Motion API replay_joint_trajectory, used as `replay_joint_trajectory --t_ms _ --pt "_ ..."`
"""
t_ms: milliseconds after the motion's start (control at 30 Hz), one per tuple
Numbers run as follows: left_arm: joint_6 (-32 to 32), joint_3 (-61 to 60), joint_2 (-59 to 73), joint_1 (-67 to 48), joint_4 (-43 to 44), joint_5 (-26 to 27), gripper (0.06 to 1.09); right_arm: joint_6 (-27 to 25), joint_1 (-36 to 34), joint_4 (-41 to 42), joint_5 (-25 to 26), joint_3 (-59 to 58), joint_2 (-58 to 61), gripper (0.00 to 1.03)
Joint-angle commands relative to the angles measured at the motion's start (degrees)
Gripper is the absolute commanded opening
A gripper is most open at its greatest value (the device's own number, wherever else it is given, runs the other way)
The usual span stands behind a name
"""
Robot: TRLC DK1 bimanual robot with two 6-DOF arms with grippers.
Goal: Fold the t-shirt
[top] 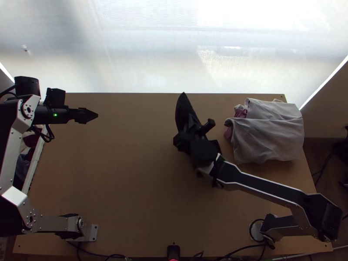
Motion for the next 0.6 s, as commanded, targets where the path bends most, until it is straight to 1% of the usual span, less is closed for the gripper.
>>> replay_joint_trajectory --t_ms 0,133,267,567 --pt "-0.93 -0.32 -0.72 0.6 -0.03 0.04 1.04 0.27 -7.4 1.36 -4.85 8.8 4.43 0.03" --pt "-2.08 -0.49 -1.34 0.6 0.06 0.04 1.04 0.27 -11.26 1.62 -5.64 16.54 9.35 0.03" --pt "-2.6 -0.84 -2.39 0.77 -0.03 -0.05 1.04 0.27 -12.32 1.62 -6.08 21.9 9.97 0.03" --pt "-4.19 -1.19 -3.01 1.04 0.41 -0.05 1.04 0.97 -16.36 1.62 -6.08 24.18 9.88 0.03"
